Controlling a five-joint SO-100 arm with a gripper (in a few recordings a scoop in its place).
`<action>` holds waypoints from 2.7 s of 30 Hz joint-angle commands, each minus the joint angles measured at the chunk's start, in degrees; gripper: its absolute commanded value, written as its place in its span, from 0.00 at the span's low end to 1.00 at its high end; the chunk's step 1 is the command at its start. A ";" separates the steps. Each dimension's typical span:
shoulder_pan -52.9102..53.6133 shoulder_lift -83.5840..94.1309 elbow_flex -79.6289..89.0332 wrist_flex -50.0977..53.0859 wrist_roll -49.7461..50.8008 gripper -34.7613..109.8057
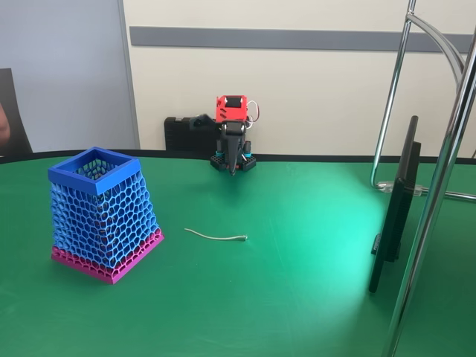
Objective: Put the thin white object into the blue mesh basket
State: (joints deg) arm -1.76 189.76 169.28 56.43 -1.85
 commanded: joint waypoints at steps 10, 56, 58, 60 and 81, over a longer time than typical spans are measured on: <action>0.00 -38.67 -23.91 -5.19 5.80 0.24; -2.37 -126.56 -97.82 7.73 19.25 0.24; -2.20 -129.11 -101.34 9.14 18.72 0.24; -2.02 -131.48 -104.24 9.76 18.63 0.24; -2.90 -142.73 -115.66 15.73 19.42 0.34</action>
State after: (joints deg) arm -4.13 46.85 56.69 70.93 17.49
